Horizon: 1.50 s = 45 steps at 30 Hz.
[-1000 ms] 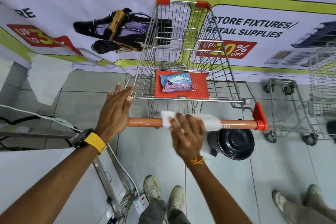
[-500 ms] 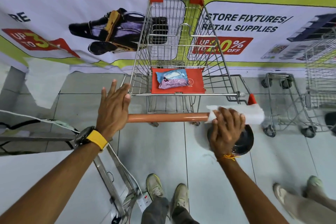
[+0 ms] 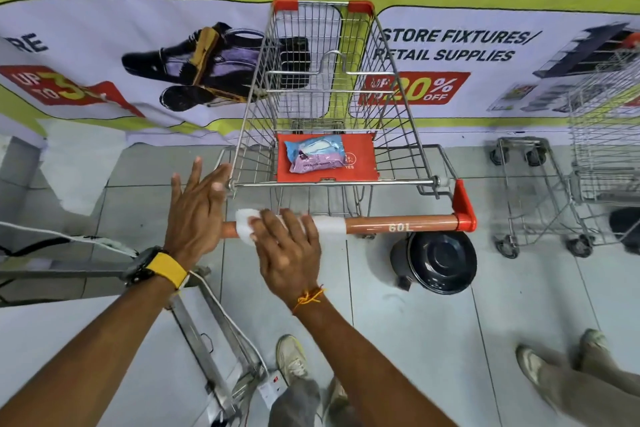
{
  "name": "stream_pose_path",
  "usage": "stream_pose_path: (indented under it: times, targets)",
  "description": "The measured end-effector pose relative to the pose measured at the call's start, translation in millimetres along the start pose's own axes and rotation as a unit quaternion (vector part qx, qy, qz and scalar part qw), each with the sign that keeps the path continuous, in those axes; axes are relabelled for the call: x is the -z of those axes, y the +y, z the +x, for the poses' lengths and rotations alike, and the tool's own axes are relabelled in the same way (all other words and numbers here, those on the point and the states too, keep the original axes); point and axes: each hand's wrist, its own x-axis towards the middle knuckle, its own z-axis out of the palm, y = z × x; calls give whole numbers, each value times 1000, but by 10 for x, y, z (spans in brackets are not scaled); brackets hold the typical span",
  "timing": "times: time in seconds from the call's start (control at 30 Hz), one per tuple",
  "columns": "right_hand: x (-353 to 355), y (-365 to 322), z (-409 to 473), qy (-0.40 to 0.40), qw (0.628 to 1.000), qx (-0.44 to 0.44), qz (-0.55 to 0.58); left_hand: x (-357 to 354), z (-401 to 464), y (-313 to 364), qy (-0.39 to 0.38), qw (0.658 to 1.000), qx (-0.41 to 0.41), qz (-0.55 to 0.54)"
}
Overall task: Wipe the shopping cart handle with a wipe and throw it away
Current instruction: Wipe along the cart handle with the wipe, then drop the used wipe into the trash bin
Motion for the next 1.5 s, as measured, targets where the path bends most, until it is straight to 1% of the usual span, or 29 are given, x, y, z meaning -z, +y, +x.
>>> stream_pose_path:
  times: [0.03,0.13,0.23,0.37,0.57,0.63,0.7,0.77,0.83,0.9,0.97,1.07,1.17,1.3,1.4,1.47,1.5]
  targets:
    - [68,135,-1,3,1000,7,-5,11,1,8,1,1000,-3,3]
    - [348,633,-44,20,999,-20,-24,24,-2,44,8,1000,-15,23]
    - [684,1156,-111,26,999,-20,-40,43,-6,55,10,998,-24,60]
    - [1109,1687,-128,25,998,-24,-47,101,-20,119,5,991,-36,130]
    - [1730,2302,-209,32,987,-35,-153,166,-31,320,2,972,-28,234]
    - [1969,2472,-257,41,983,-78,-163,143,-48,476,3,964,-42,262]
    - [2175,2589,-264,42,976,-158,-142,110,-59,669,7,961,-51,272]
    - [2399,2717,-273,29,963,-248,-101,-6,-118,1004,2,959,-72,273]
    - [2580,2892,-288,8,938,-343,-45,-182,-143,1399,-9,957,-106,271]
    - [2724,3022,-341,-14,900,-436,-3,-371,-134,1824,-27,958,-138,251]
    - [2824,3104,-435,-35,866,-497,25,-565,-105,2245,-39,954,-179,237]
    - [2936,3141,-523,-57,837,-542,60,-834,-63,2818,-53,944,-249,208]
    - [3038,3179,-553,-64,824,-558,75,-1108,-11,3284,-79,930,-306,190]
    - [3103,3150,-577,-9,793,-605,74,-1476,64,3645,-130,899,-364,205]
    - [3179,3110,-569,21,790,-610,61,-1651,129,3681,-158,880,-391,216]
    - [3247,3064,-593,33,797,-602,38,-1735,171,3631,-184,869,-406,213]
    - [3276,3056,-641,40,803,-594,26,-1765,188,3611,-199,869,-405,202]
